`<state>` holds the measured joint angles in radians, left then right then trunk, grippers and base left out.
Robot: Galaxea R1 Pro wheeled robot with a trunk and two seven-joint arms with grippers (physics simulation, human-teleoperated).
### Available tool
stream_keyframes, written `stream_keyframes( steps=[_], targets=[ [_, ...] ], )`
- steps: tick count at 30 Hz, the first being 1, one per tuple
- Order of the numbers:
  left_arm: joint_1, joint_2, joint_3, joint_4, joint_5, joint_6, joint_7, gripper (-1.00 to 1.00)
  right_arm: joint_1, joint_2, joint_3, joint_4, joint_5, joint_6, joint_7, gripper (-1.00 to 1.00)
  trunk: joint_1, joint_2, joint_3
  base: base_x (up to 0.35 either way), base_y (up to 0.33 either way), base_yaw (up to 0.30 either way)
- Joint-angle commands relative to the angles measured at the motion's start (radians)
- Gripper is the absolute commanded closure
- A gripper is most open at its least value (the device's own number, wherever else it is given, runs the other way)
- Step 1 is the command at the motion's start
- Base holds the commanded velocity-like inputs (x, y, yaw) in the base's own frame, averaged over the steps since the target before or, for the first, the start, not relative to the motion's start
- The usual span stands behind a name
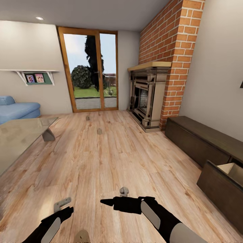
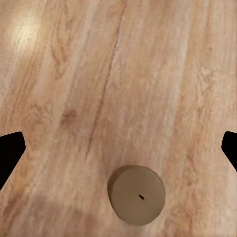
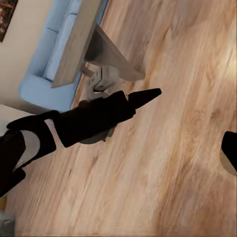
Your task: Place each of the two pumpkins and all three candles from the living room inside a cabinet in the living room (use any cabinet), then make sure every cabinet is closed, and position the cauldron so it is next to a table in the living room.
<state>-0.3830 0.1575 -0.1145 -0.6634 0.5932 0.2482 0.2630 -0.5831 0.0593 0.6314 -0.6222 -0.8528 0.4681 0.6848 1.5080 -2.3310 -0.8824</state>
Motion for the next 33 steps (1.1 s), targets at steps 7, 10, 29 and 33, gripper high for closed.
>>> stream_keyframes(
  steps=[7, 10, 29, 33],
  targets=[
    [0.000, -0.003, -0.013, 0.036, 0.008, -0.049, 0.010, -1.00, -0.001, -0.047, 0.001, 0.000, -0.031, 0.039, 0.128, -1.00, 0.027, -0.050, -0.023, 0.000, 0.000, 0.000],
    [0.000, -0.004, -0.013, 0.037, 0.008, -0.053, 0.010, -1.00, -0.001, -0.054, 0.002, -0.001, -0.033, 0.051, 0.161, -1.00, 0.038, -0.071, -0.032, 0.000, 0.000, 0.000],
    [0.000, -0.063, -0.064, 0.060, -0.025, -0.056, 0.009, -1.00, -0.001, -0.124, 0.005, -0.215, -0.033, 0.128, 0.179, -1.00, 0.094, -0.170, -0.096, 0.000, 0.000, 0.000],
    [0.000, -0.071, -0.081, 0.061, -0.030, -0.056, 0.007, -1.00, 0.000, -0.125, 0.005, -0.214, -0.030, 0.127, 0.178, -1.00, 0.096, -0.171, -0.111, 0.000, 0.000, 0.000]
  ],
)
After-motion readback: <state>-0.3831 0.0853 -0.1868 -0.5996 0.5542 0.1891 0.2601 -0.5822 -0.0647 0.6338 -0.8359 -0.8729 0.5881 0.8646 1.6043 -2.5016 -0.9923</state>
